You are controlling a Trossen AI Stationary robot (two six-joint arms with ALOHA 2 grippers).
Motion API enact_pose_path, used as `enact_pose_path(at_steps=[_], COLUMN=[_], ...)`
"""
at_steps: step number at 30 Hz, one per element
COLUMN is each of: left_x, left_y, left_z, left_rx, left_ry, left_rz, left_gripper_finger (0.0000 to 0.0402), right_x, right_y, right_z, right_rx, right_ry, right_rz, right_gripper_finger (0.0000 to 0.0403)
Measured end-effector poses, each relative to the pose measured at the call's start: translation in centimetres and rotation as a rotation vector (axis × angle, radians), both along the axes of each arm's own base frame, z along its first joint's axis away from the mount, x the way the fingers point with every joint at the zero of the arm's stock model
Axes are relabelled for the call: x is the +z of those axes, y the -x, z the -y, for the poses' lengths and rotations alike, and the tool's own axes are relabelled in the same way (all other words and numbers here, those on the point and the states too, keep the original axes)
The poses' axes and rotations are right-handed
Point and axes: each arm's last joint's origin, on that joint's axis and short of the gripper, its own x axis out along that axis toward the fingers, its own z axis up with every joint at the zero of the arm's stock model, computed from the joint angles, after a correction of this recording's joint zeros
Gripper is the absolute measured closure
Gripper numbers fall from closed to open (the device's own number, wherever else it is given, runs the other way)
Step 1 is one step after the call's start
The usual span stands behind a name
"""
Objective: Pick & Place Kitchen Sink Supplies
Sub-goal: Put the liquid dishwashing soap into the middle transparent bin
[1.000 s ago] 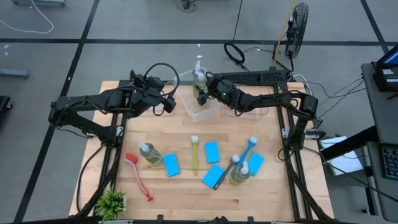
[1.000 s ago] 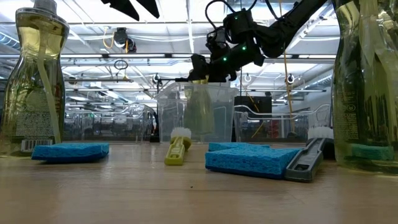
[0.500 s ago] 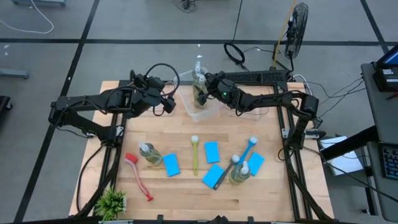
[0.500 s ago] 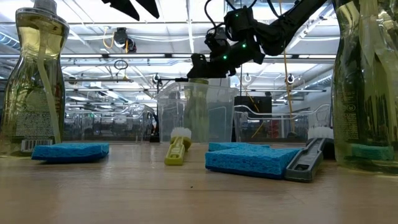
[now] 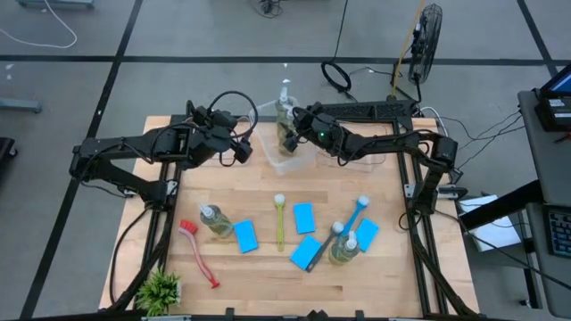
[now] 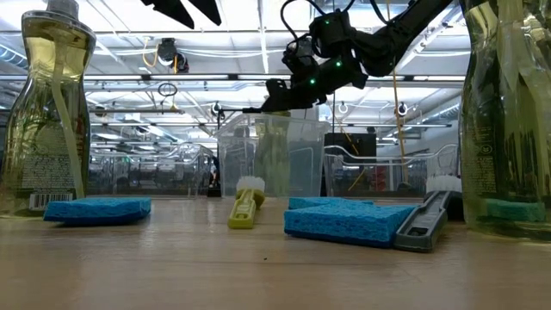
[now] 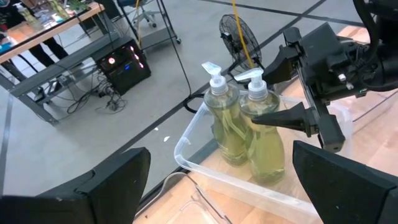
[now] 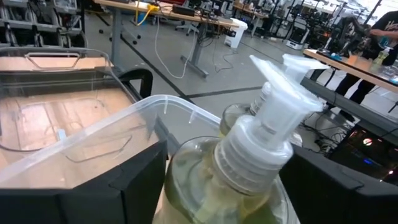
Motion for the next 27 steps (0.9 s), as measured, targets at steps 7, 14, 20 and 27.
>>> enact_pose_path(at_steps=[7, 14, 20, 27], left_x=[0.0, 0.04, 0.05, 0.05], left_y=[0.0, -0.03, -0.04, -0.04], left_z=[0.0, 0.0, 0.0, 0.0], left_rx=[0.0, -0.001, -0.001, -0.001], left_ry=[0.0, 0.001, 0.001, 0.001], left_rz=[0.0, 0.006, 0.008, 0.008], left_gripper_finger=[0.0009, 0.0009, 0.0009, 0.0009], right_x=[0.37, 0.33, 0.32, 0.59], right_y=[0.18, 0.12, 0.13, 0.17], right_z=[-0.13, -0.3, -0.29, -0.29], right_rx=[0.008, 0.022, 0.016, 0.012], right_ry=[0.016, 0.056, 0.053, 0.075], right_rz=[-0.014, -0.054, -0.051, -0.05], right_gripper_finger=[0.0156, 0.0164, 0.0143, 0.0113])
